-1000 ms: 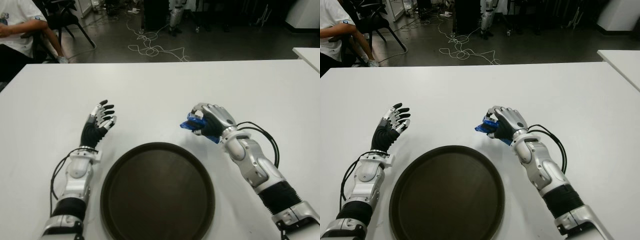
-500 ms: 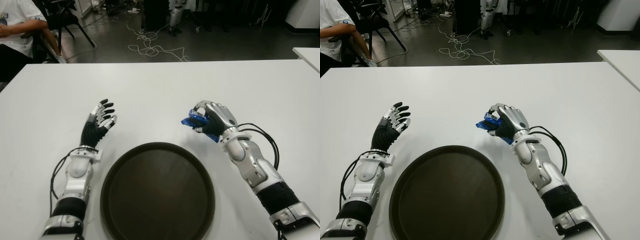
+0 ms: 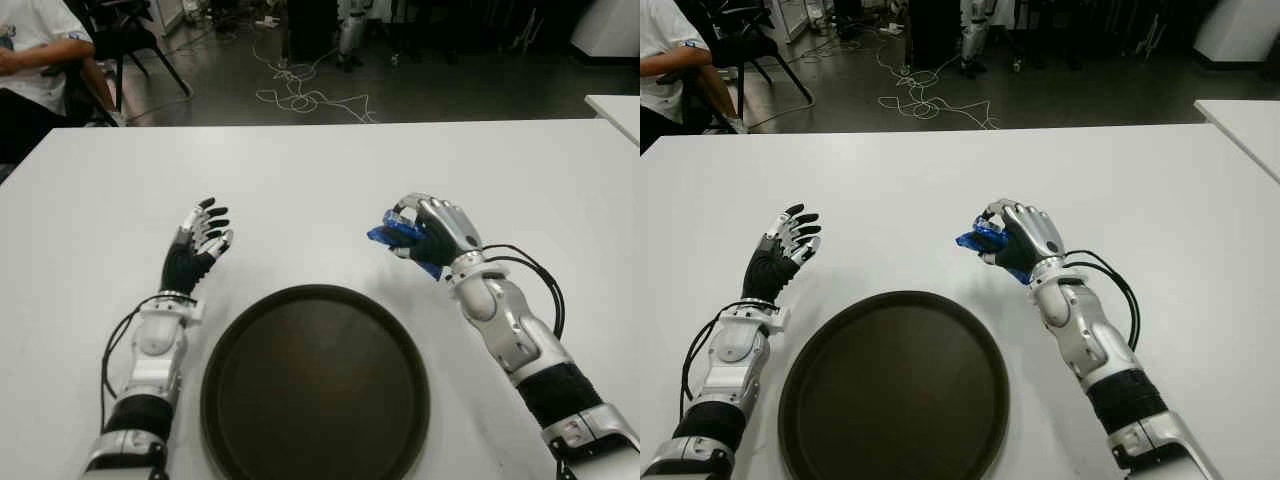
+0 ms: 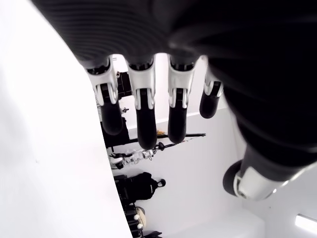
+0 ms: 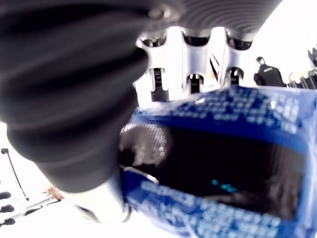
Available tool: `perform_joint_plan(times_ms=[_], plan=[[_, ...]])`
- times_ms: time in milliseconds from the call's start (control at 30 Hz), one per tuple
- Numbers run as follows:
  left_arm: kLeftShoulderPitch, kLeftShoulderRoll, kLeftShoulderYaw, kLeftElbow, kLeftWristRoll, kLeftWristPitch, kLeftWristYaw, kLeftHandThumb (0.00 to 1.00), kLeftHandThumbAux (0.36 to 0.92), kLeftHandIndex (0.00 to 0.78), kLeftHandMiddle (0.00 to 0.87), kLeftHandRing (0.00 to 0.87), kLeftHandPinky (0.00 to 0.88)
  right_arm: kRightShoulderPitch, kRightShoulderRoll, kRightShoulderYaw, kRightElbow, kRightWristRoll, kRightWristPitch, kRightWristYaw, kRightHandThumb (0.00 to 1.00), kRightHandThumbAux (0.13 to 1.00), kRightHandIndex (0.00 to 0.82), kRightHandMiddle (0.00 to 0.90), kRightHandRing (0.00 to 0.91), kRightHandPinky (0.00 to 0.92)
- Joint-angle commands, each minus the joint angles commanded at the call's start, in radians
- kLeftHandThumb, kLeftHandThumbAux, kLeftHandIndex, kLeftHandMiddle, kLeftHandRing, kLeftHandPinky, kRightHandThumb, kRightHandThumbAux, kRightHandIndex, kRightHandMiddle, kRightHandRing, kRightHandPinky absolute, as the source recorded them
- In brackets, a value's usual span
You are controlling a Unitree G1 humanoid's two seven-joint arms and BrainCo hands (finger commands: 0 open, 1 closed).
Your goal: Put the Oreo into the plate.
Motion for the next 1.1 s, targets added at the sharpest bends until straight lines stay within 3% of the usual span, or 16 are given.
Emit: perform_joint_plan(times_ms=[267,433,700,967,1100], plan=[[-0.007,0.003,0.001,0.013,0.006,-0.011,0.003,0.093,0.608,0.114,0.216,0.213,0.181,-0.052,-0.001,0.006,0.01,-0.001,-0.055,0.009,0.269,0.886,0.607,0.757,0.771,0.764],[-0.009,0.003,0.002,0.021,0.007,-0.017,0.005,0.111,0.603,0.118,0.223,0.222,0.201,-0.083,0.018,0.016,-0.009,-0.002,-0.076,0.016,0.272,0.886,0.608,0.757,0.769,0.763],[-0.017,0.006,0.004,0.039,0.006,-0.019,0.006,0.113,0.61,0.114,0.221,0.216,0.181,-0.087,0.053,0.055,-0.081,-0.034,-0.073,0.031,0.172,0.91,0.634,0.762,0.772,0.768],[-0.018,0.003,0.006,0.045,-0.003,-0.033,-0.006,0.105,0.595,0.113,0.222,0.213,0.182,-0.076,0.079,0.104,-0.152,-0.065,-0.038,0.087,0.163,0.93,0.606,0.761,0.769,0.769],[-0.019,0.001,0.009,0.047,-0.012,-0.035,-0.013,0.105,0.597,0.111,0.22,0.216,0.188,-0.053,0.088,0.133,-0.192,-0.073,-0.032,0.119,0.067,0.958,0.558,0.746,0.761,0.747]])
